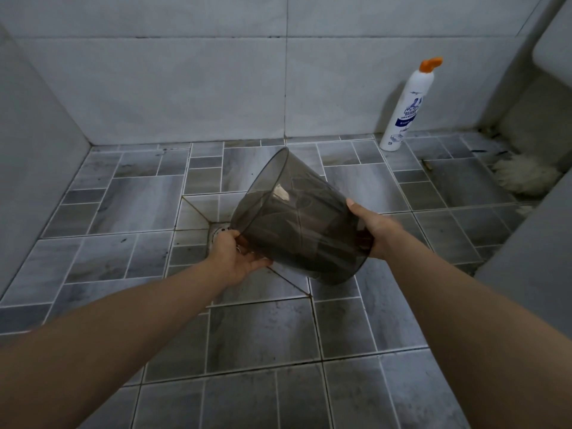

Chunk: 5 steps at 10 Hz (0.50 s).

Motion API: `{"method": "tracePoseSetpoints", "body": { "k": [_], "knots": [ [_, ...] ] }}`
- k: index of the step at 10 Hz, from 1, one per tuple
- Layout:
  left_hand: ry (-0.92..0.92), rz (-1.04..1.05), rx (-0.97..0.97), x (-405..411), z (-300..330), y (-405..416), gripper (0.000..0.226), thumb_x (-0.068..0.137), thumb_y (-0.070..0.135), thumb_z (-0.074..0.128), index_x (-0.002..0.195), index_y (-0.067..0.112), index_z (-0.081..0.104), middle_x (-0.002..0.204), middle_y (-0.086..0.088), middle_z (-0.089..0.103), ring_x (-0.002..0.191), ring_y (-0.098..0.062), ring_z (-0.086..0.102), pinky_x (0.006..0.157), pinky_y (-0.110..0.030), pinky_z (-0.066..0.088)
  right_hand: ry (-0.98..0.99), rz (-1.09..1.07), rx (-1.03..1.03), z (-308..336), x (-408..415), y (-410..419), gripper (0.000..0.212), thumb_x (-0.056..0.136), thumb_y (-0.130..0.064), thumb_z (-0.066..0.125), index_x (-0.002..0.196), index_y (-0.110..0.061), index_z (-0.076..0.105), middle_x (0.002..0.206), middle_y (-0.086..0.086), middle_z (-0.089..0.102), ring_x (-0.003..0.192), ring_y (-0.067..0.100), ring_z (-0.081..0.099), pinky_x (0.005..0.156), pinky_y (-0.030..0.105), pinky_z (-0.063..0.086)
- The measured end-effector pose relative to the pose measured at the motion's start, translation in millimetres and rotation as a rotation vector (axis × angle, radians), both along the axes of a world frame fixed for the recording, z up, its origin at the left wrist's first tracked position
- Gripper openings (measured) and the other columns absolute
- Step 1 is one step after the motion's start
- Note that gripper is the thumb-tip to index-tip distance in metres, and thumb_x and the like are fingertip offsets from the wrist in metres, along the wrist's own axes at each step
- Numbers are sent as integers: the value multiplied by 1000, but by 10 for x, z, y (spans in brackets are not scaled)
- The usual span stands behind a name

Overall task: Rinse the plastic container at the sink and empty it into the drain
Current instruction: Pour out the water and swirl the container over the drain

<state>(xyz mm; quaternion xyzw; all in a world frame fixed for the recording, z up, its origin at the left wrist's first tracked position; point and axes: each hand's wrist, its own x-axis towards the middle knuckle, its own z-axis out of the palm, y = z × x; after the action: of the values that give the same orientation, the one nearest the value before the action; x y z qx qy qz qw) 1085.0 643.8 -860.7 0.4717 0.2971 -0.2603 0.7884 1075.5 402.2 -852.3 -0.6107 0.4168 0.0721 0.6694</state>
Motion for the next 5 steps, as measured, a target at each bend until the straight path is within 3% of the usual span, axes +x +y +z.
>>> {"method": "tracePoseSetpoints", "body": {
  "k": [2,4,5],
  "knots": [
    [1,8,-13,-27,84,-29,36,96,15,27,65,7,43,94,-18,56,120,-41,49,102,-59,36,4,-9,3,-62,33,-34,143,-7,-57,85,123,-8,53,113,17,67,94,35,69,82,55,56],
    [0,17,-2,-10,64,-26,36,95,14,26,63,7,41,89,-17,56,124,-43,48,102,-60,35,-16,-6,19,-53,25,-36,140,-6,-55,86,122,-8,54,112,16,68,93,35,69,80,54,57],
    [0,2,0,-13,54,-20,34,95,15,26,69,7,46,97,-17,58,117,-41,51,101,-59,37,-15,3,22,-30,14,-23,133,2,-54,87,122,-7,54,112,17,68,93,35,69,81,55,57]
  ]
}}
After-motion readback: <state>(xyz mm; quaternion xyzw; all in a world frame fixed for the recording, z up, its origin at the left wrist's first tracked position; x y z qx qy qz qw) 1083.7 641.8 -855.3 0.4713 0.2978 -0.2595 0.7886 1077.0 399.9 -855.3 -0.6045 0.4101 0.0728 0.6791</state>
